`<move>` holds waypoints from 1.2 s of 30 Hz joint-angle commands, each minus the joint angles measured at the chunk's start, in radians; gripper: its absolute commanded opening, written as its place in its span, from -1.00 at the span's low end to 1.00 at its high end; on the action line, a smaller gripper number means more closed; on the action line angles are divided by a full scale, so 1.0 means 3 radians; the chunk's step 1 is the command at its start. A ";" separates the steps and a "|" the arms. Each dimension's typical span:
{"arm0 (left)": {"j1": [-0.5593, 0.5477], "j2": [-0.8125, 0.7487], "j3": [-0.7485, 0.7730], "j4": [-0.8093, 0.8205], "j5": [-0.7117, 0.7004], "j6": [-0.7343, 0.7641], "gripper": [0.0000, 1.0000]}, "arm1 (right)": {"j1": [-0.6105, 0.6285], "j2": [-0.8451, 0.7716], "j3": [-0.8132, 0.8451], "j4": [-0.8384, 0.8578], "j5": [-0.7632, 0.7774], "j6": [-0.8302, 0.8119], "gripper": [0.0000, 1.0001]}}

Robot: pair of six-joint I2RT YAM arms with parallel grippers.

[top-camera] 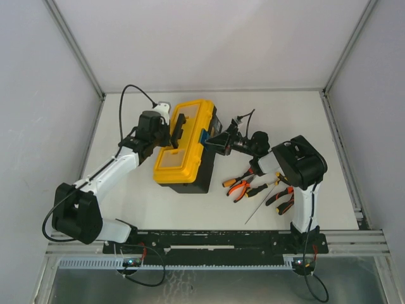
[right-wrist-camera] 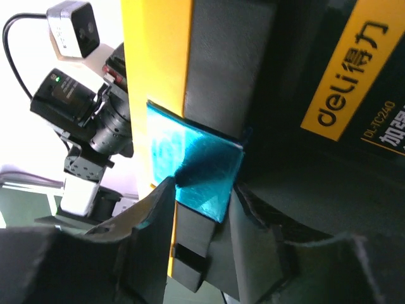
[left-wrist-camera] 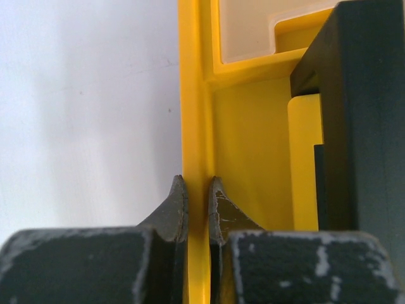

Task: Pack the tool kit
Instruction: Open the toolbox at the center of the board.

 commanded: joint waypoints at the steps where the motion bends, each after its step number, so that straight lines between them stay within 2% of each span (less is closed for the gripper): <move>1: -0.0245 0.0014 -0.0182 -0.0067 0.0685 0.0148 -1.00 | 0.0225 -0.0200 0.0347 0.0426 0.0053 0.0085 -0.18; 6: -0.0251 -0.0049 -0.0189 -0.0056 0.0670 0.0191 -1.00 | 0.0205 -0.0105 0.0357 0.0412 0.0067 0.0132 -0.04; 9: -0.0249 -0.0069 -0.0181 -0.0055 0.0710 0.0207 -1.00 | 0.0228 -0.0093 0.0372 0.0375 0.0045 0.0091 0.12; 12: -0.0250 -0.0077 -0.0159 -0.0071 0.0718 0.0216 -1.00 | 0.0243 -0.0125 0.0390 0.0247 0.0014 0.0032 0.14; 14: -0.0251 -0.0085 -0.0146 -0.0072 0.0732 0.0216 -1.00 | 0.0240 -0.0197 0.0394 -0.0094 0.0003 -0.0127 0.20; 20: -0.0259 -0.0100 -0.0137 -0.0089 0.0750 0.0246 -0.99 | 0.0276 -0.0656 0.0451 -0.1515 0.0140 -0.0957 0.21; 25: -0.0278 -0.0062 -0.0149 -0.0056 0.0811 0.0257 -0.99 | 0.0287 -0.0611 0.0533 -0.1385 0.0048 -0.0866 0.21; 30: -0.0276 -0.0072 -0.0140 -0.0061 0.0838 0.0272 -1.00 | 0.0359 -0.0601 0.0625 -0.1748 0.0155 -0.1060 0.23; 32: -0.0278 -0.0075 -0.0141 -0.0060 0.0844 0.0272 -1.00 | 0.0364 -0.0627 0.0642 -0.1882 0.0207 -0.1111 0.15; 35: -0.0275 -0.0062 -0.0146 -0.0050 0.0862 0.0268 -1.00 | 0.0366 -0.0667 0.0695 -0.2101 0.0259 -0.1207 -0.11; 36: -0.0275 -0.0056 -0.0150 -0.0043 0.0872 0.0260 -1.00 | 0.0368 -0.0678 0.0697 -0.2114 0.0277 -0.1218 -0.30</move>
